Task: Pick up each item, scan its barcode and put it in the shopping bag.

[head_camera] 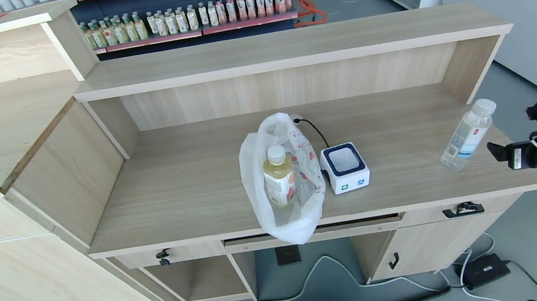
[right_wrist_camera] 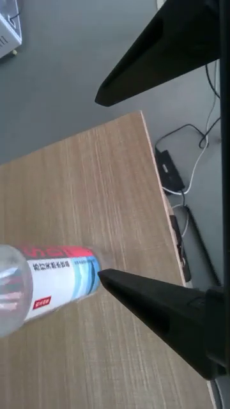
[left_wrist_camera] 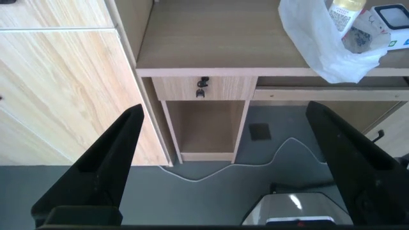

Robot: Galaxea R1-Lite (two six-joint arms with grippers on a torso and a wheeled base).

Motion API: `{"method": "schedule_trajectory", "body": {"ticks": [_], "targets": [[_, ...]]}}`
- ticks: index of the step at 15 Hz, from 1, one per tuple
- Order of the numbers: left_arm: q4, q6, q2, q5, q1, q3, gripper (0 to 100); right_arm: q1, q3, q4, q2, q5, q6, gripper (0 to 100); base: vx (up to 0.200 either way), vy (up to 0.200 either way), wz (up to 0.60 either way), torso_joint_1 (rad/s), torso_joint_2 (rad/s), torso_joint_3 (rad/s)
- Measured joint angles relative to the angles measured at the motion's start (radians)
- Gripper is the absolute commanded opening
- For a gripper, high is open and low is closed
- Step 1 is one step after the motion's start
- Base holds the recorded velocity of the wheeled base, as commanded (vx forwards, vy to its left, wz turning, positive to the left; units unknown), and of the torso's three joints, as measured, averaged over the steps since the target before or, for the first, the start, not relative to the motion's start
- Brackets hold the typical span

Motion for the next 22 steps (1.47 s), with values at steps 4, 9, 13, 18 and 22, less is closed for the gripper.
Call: {"method": "schedule_trajectory", "body": {"ticks": [4, 9, 13, 18, 22], "targets": [[0.0, 0.0, 0.0, 0.0, -0.001, 0.0, 100, 0.027, -0.067, -0.021, 0.062, -0.001, -0.044, 100, 0.0, 0.0, 0.0, 0.0, 0.0, 0.0], [0.0, 0.0, 0.0, 0.0, 0.0, 0.0, 100, 0.06, -0.135, -0.02, 0.117, -0.004, -0.048, 100, 0.0, 0.0, 0.0, 0.0, 0.0, 0.0], [0.0, 0.0, 0.0, 0.0, 0.0, 0.0, 100, 0.064, -0.168, -0.012, 0.144, -0.004, -0.046, 100, 0.0, 0.0, 0.0, 0.0, 0.0, 0.0], [0.0, 0.0, 0.0, 0.0, 0.0, 0.0, 100, 0.078, -0.246, 0.003, 0.178, -0.001, -0.041, 100, 0.0, 0.0, 0.0, 0.0, 0.0, 0.0], [0.0, 0.0, 0.0, 0.0, 0.0, 0.0, 100, 0.099, -0.299, 0.01, 0.208, -0.001, -0.042, 100, 0.0, 0.0, 0.0, 0.0, 0.0, 0.0]]}}
